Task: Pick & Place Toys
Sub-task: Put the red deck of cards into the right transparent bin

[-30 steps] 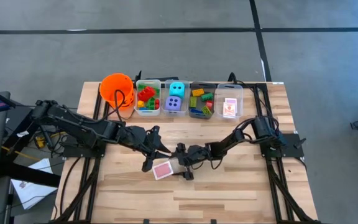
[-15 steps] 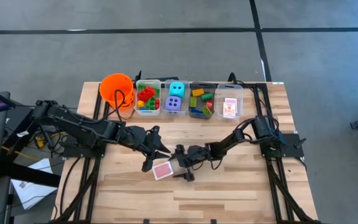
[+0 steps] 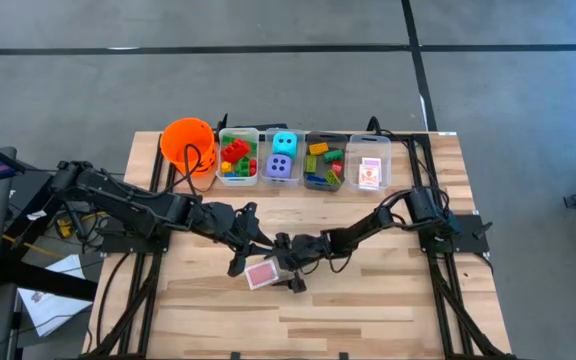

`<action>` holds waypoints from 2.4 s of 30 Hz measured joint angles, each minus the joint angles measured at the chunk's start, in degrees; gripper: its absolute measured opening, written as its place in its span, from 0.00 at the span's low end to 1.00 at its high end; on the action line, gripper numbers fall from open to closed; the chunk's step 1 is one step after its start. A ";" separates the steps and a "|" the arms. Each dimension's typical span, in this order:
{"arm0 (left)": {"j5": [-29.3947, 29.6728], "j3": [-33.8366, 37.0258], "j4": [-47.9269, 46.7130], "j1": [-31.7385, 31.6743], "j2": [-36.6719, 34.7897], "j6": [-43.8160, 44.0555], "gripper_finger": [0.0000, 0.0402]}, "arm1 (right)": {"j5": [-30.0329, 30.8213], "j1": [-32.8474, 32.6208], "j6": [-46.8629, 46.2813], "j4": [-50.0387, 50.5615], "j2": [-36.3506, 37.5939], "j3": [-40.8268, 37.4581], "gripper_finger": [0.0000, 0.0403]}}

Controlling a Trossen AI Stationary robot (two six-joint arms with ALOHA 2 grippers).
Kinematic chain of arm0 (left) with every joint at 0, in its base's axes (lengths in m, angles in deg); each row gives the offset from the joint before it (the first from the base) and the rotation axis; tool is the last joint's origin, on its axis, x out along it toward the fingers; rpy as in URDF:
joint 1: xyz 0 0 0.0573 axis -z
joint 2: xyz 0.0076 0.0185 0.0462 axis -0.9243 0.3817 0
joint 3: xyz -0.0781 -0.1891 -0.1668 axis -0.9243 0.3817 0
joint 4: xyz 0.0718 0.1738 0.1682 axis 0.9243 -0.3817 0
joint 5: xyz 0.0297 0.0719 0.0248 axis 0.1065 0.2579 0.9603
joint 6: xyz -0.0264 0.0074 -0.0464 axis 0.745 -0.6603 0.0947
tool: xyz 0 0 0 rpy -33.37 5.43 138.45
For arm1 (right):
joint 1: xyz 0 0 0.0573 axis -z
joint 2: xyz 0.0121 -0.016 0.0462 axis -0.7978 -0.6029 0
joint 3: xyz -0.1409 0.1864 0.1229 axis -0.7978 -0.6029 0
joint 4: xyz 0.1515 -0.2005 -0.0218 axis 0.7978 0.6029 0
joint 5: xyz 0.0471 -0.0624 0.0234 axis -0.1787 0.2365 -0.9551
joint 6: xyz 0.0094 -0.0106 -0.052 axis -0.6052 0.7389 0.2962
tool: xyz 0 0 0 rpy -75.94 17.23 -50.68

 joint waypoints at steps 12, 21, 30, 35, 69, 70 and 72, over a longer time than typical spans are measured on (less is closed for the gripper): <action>0.07 0.00 0.00 -0.01 0.00 0.00 0.20 | -0.02 0.02 -0.15 7.02 0.22 0.91 0.97; 0.27 0.00 0.00 0.00 0.00 0.00 0.20 | 0.04 0.07 -0.59 7.85 0.22 1.32 0.76; 0.25 0.00 0.00 0.01 0.00 0.00 0.20 | 0.09 0.79 -1.73 8.24 0.22 1.36 0.75; 0.26 -0.04 0.00 0.02 -2.39 -0.21 0.20 | -0.21 1.80 -5.27 11.25 2.01 1.31 0.76; 1.43 51.52 27.91 2.16 -41.38 -3.04 0.20 | 61.82 10.17 -52.20 56.91 20.79 1.25 0.76; 1.57 52.46 30.29 2.16 -41.38 -3.14 0.20 | 61.87 10.82 -56.27 60.76 20.79 1.25 0.76; 2.21 54.08 35.31 2.16 -41.38 -3.32 0.20 | 62.32 12.05 -63.60 67.64 20.79 1.25 0.76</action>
